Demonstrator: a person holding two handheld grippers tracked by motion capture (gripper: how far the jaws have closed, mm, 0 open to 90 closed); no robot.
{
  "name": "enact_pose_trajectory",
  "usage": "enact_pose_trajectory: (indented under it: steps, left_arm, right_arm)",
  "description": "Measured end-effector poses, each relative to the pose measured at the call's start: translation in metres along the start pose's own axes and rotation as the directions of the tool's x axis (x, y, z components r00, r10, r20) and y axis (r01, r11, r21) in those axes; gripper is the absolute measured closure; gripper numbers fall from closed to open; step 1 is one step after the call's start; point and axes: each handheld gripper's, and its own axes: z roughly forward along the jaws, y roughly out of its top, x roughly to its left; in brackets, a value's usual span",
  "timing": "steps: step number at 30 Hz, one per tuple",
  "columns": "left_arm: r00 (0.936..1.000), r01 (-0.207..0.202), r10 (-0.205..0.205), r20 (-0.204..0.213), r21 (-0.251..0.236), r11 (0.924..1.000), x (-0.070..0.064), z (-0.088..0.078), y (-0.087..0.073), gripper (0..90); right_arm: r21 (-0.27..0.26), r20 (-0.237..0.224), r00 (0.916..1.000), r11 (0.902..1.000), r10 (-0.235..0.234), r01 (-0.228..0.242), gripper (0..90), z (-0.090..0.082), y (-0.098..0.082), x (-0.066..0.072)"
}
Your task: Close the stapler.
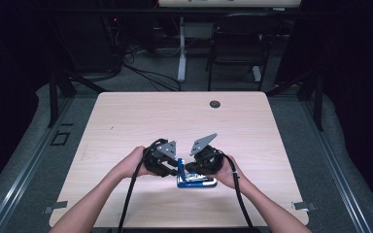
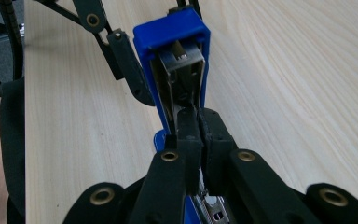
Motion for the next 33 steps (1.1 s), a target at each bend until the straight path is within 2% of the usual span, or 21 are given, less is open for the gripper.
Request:
enact_pose_trajectory:
  steps: [11,14,15,16,21,22,23,25,31,33]
  left_arm:
    - [0.9998,-0.018,0.018,0.003,0.001,0.9998,0.000,0.003,0.007,65.7]
    - [0.9998,-0.021,0.021,0.001,0.005,0.9998,0.000,0.003,0.009,65.7]
    - [0.9996,-0.020,0.020,0.022,0.006,0.9998,0.000,0.003,0.010,65.7]
    - [0.9998,-0.020,0.020,-0.001,-0.004,0.9998,-0.001,0.005,0.010,65.8]
    - [0.9997,-0.022,0.022,0.008,-0.009,0.9997,0.000,0.009,0.014,65.8]
    - [0.9991,-0.030,0.030,0.030,0.000,0.9996,0.001,0.008,0.016,65.9]
    - [0.9996,-0.026,0.026,0.011,-0.005,0.9996,0.000,0.010,0.016,65.9]
    - [0.9995,-0.029,0.029,0.014,-0.001,0.9996,0.000,0.011,0.019,65.8]
    - [0.9988,-0.037,0.036,0.034,0.009,0.9993,0.002,0.014,0.023,65.9]
    - [0.9989,-0.038,0.037,0.027,0.008,0.9993,0.002,0.016,0.024,65.9]
  right_arm:
    - [-0.018,0.003,0.9998,0.9997,0.019,-0.019,88.1,-0.008,-0.004,-0.001]
    - [-0.008,0.003,0.9999,0.9999,0.012,-0.012,88.1,-0.011,-0.004,-0.002]
    - [-0.005,0.007,0.9999,0.9999,0.010,-0.010,88.1,-0.012,-0.004,-0.002]
    - [-0.008,0.006,0.9998,0.9998,0.017,-0.017,88.1,-0.012,-0.005,-0.002]
    - [0.000,0.003,0.9996,0.9996,0.029,-0.029,88.1,-0.016,-0.009,-0.005]
    - [-0.003,0.005,0.9994,0.9994,0.033,-0.033,88.0,-0.016,-0.010,-0.005]
    - [0.001,0.005,0.9994,0.9994,0.034,-0.034,88.1,-0.017,-0.011,-0.006]
    - [-0.002,0.005,0.9989,0.9989,0.047,-0.047,88.0,-0.018,-0.012,-0.006]
    - [0.016,0.006,0.9987,0.9986,0.050,-0.050,88.0,-0.021,-0.016,-0.009]
    - [0.014,0.007,0.9984,0.9983,0.056,-0.056,87.9,-0.022,-0.017,-0.009]
